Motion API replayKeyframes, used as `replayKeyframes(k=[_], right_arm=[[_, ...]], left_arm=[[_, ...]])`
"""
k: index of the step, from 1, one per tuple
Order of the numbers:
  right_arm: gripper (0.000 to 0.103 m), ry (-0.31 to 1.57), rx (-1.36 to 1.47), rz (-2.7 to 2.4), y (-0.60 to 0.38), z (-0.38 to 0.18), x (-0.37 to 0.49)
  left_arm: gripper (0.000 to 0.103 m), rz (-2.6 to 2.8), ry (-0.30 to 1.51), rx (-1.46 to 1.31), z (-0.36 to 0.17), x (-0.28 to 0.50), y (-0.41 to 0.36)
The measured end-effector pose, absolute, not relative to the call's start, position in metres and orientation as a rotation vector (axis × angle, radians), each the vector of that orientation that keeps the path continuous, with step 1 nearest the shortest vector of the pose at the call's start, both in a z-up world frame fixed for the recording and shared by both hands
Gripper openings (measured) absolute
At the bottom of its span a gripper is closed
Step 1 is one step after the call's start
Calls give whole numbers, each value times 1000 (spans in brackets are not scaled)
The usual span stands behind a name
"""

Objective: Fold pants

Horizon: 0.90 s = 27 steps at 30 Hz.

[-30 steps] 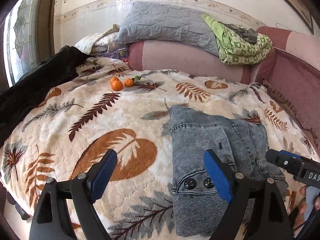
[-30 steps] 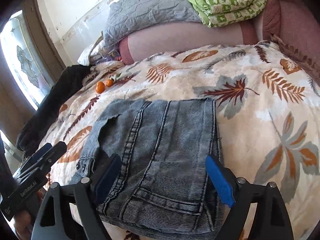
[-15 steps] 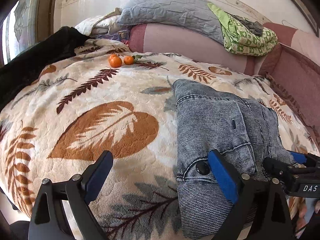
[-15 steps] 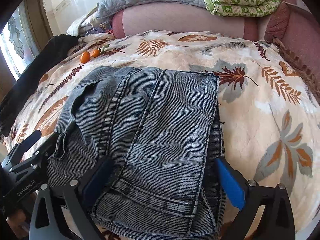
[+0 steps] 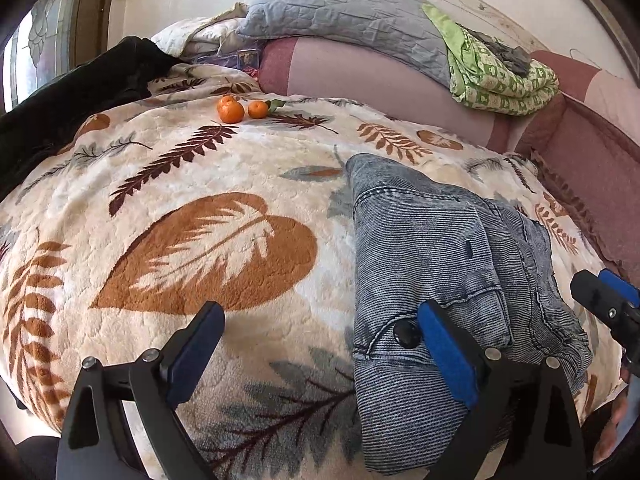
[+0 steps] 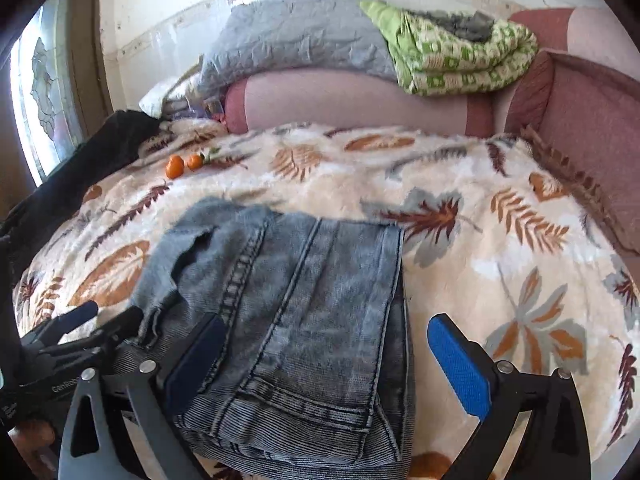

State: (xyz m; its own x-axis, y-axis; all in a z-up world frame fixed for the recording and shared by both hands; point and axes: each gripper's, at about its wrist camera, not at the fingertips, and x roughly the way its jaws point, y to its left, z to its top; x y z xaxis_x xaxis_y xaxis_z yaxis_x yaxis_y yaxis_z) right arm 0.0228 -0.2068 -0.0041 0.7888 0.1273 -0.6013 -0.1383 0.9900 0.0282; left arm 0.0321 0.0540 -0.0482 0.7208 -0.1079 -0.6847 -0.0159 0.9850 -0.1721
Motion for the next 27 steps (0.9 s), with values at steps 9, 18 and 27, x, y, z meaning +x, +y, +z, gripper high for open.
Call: replayKeyframes(k=[9,18,27], right_arm=[[103,900,-33,192,-194,-46,52],[103,888,-43,195,-194,-48,52],[103,854,-49,209,-195,-49,46]], left_arm=[[97,-48,765,-166,-49,33,52],[97,-46,745,-145,-50,31,51],[98,-41,718,-129,-51,28,50]])
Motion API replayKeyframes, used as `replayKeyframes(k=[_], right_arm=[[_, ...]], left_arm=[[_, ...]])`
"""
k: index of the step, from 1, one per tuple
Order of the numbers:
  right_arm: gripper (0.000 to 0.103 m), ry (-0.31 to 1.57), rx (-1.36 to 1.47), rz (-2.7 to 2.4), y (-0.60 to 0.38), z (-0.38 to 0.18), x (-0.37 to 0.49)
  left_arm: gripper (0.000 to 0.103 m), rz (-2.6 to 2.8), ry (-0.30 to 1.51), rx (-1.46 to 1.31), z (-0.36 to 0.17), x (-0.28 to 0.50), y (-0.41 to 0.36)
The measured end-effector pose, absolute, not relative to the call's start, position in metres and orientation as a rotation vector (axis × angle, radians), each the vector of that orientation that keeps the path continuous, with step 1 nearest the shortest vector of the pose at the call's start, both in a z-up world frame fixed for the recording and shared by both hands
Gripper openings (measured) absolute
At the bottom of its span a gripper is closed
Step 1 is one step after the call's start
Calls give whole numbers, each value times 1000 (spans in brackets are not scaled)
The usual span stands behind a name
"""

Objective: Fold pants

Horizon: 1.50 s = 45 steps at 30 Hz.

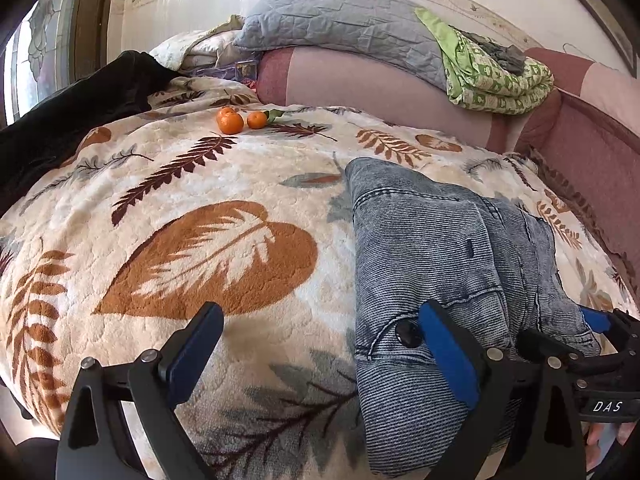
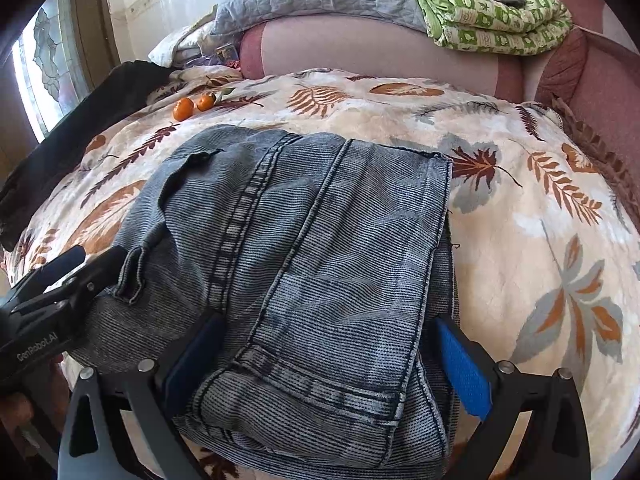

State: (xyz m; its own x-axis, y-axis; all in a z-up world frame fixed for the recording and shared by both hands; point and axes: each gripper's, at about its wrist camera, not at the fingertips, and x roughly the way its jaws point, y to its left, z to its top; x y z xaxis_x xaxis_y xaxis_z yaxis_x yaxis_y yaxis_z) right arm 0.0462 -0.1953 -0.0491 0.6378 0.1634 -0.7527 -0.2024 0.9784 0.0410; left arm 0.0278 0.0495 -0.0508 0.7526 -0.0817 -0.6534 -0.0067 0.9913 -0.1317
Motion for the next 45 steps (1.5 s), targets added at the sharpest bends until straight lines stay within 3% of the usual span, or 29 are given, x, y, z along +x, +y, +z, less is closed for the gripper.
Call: replayKeyframes(k=[9,15,21,24,31,43,44,45], right_arm=[[103,871,-40,243,-201,-41,44],[103,708,316,254,-272,-15,29],[103,860,703,210,-328,-53,47],[103,865,676,214,-329,-56,48],[103,909,643,231,-320,-56,51],[103,1224,539,352,-283,-54,110],[99,1227,536,361,-280,-54,113],[88,1233,527,343,-279,-55,115]], left_arm=[[98,-62,735,-116,-30,27,55],[98,-114,775,-365,-13,35,100],[98,-294,935,-644,-42,67,117],[98,-378,972,-725,-57,73,111],[98,-384,943,-585,-47,66,94],[98,-487,1113,-625,-53,94,68],[98,-489,1117,-616,-53,95,65],[98,-485,1122,-609,-54,96,62]])
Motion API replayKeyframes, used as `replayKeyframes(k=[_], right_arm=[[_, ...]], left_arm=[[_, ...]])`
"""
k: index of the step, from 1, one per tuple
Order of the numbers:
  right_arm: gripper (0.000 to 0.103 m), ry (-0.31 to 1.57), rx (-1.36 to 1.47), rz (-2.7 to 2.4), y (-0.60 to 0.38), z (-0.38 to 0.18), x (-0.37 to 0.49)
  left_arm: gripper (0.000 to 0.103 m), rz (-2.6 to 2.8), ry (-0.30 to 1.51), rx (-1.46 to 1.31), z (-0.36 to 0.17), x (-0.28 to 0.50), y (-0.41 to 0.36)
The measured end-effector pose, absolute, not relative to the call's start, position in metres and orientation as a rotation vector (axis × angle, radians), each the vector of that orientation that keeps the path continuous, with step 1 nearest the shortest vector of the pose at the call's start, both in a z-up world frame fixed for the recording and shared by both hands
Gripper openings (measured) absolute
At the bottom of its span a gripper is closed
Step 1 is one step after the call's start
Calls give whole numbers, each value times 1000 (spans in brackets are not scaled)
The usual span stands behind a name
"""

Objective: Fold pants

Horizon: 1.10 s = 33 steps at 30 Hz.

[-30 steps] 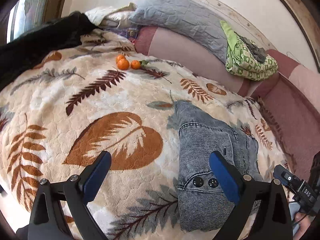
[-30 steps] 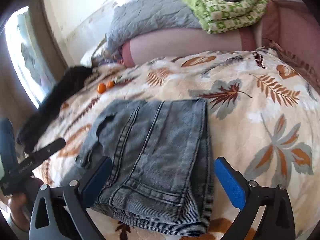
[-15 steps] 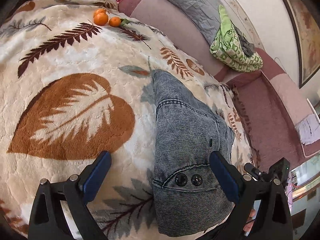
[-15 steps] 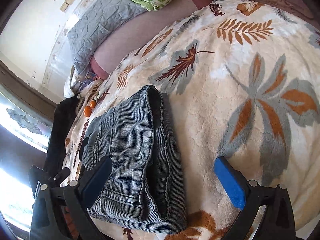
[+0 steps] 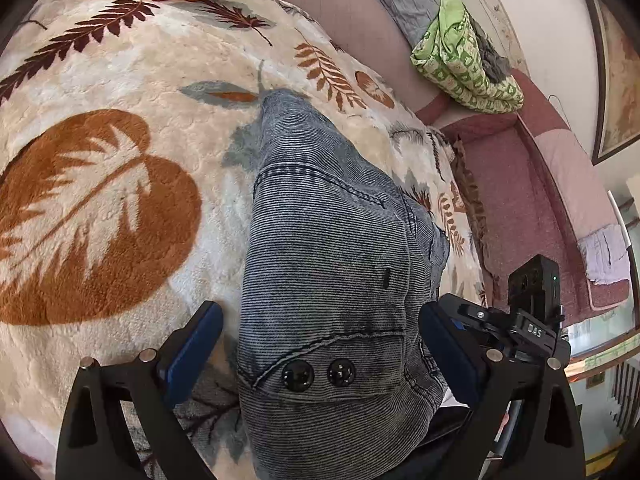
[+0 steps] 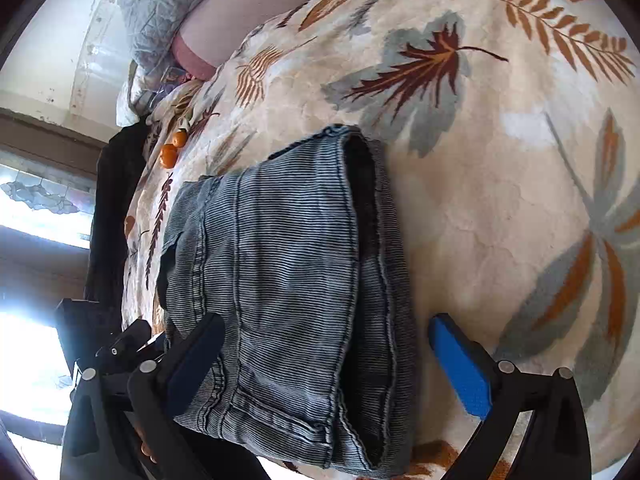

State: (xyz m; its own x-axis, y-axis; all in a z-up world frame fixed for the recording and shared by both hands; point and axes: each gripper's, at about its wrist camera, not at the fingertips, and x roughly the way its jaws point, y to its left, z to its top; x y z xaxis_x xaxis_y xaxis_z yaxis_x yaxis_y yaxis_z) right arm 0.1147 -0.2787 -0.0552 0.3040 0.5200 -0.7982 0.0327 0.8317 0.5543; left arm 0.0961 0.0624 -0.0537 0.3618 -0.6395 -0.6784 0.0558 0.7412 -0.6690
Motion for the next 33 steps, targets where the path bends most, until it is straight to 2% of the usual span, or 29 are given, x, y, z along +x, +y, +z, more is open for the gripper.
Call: replayKeyframes(k=[2,3,5,7,8,10,11,12,15,18,20,33], right_arm=[[75,1243,500,307,-277,-58,119],[69,1244,493,297,-278,-59,120],[67,1245,475,296,-277,-58,120],[61,1241,431,293,-275,-56,119],[53,1236,416,299,-274,-55,118],[39,1218,392,298,-271,-51,115],[31,1207,381,297,-270,-48,114],[28,1195,374,297,-268,-45,112],[23,1165,364,307,-265,-38,107],[21,1129,373,319,-266,-27,100],[19,1101,373,334,-265,-13,97],[19,903,340,424,-234,90,118]], left_arm=[[95,-467,1133,-568,-53,97,55],[85,-456,1135,-535,-52,96,52],[79,-427,1138,-465,-50,94,43],[75,-387,1124,-390,-47,89,36],[72,-373,1114,-363,-46,87,33],[63,-351,1094,-323,-44,82,32],[53,-346,1083,-299,-40,80,30],[45,-343,1068,-269,-36,78,28],[36,-342,1024,-202,-23,70,24],[34,-352,986,-187,-10,64,23],[33,-361,956,-180,2,61,21],[33,-360,729,-168,95,89,41]])
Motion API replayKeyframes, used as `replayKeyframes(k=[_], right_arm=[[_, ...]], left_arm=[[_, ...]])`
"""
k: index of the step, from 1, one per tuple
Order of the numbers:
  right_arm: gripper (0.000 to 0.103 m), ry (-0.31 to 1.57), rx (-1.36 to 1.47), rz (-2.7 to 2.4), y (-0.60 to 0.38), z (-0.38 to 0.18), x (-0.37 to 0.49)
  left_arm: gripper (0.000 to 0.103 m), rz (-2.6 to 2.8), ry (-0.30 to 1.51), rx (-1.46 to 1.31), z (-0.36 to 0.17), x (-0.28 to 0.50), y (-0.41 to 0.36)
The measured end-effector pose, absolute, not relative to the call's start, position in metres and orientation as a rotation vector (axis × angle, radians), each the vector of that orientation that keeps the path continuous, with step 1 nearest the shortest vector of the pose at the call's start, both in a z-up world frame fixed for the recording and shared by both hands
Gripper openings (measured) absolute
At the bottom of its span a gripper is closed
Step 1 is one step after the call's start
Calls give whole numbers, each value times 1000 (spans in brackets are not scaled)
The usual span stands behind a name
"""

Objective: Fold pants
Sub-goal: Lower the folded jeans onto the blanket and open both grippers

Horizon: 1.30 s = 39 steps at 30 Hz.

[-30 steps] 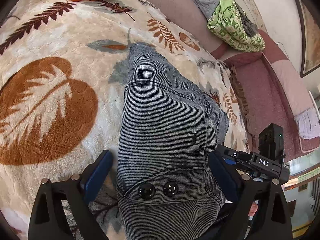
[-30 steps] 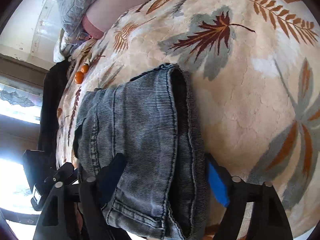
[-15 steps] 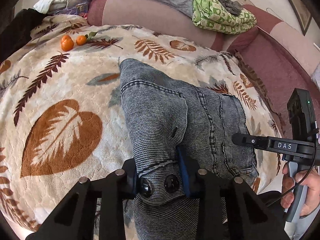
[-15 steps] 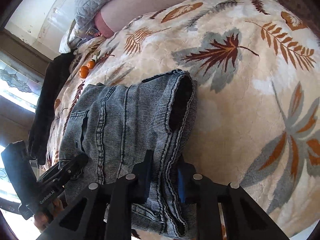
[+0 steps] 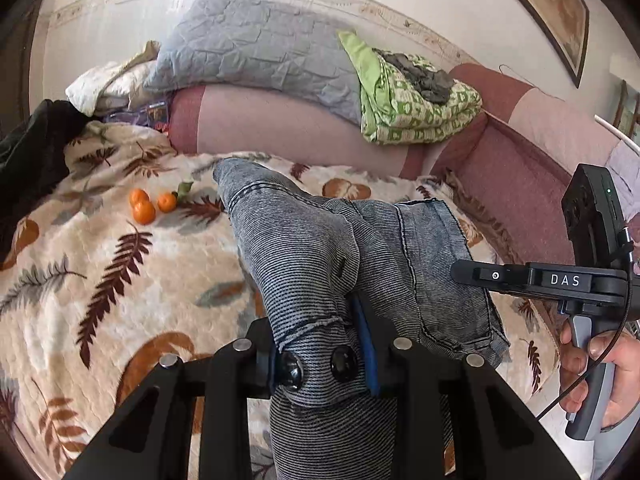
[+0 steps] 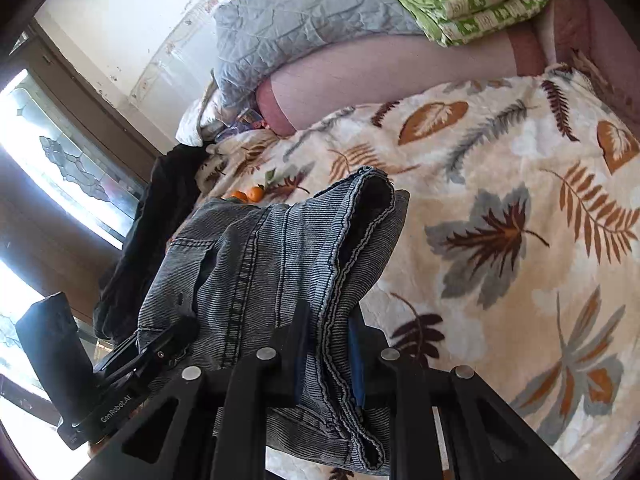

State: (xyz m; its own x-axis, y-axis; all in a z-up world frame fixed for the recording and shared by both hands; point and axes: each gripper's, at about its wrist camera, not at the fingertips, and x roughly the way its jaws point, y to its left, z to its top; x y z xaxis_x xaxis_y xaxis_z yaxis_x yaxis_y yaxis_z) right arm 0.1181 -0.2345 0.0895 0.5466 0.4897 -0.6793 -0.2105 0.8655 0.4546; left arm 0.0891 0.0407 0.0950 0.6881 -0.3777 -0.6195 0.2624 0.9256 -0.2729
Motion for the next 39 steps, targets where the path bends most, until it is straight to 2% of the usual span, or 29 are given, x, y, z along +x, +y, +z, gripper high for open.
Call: replayKeyframes(k=[7,12,14,15,17,18,19,20,23,25,26,27,29,31,32,35,38,39], right_arm=[[19,872,288,431,-212,114,150],[19,949,312,392,-208,72,175],[19,1006,320,372,-206,42,183],[19,1042,325,356,-204,25,187],[23,1142,319,312,-201,-14,196],[31,1146,300,271,-201,-25,195],[39,1137,289,259,-201,-30,193],[42,1124,294,267,-203,-30,190],[45,1055,237,252,-205,-9,172],[45,970,207,268,-205,8,149],[50,939,194,278,-204,15,138],[60,919,177,284,-201,17,128],[74,938,106,275,-191,5,115],[74,1068,19,253,-179,-28,121],[74,1081,41,254,-181,-38,121],[75,1015,92,246,-192,-13,106],[76,864,29,240,-196,22,69],[82,812,21,243,-199,31,54]], left_arm=[[33,-363,684,-184,94,124,58],[36,-337,789,-171,40,151,58],[42,-294,870,-169,8,158,56],[51,-266,922,-165,-9,162,56],[66,-190,1012,-160,-38,165,57],[74,-179,978,-187,-38,160,62],[76,-167,962,-194,-34,155,65],[76,-169,961,-197,-27,150,67],[76,-139,865,-176,5,122,71],[83,-134,773,-151,24,98,70],[88,-128,733,-144,28,89,69],[90,-112,711,-123,29,82,66],[92,-98,762,-48,13,86,53],[92,-72,944,45,-22,103,37],[92,-58,953,40,-28,102,37],[92,-39,853,-49,-2,77,50],[92,-24,763,-50,27,48,52],[92,-10,720,-48,36,37,50]])
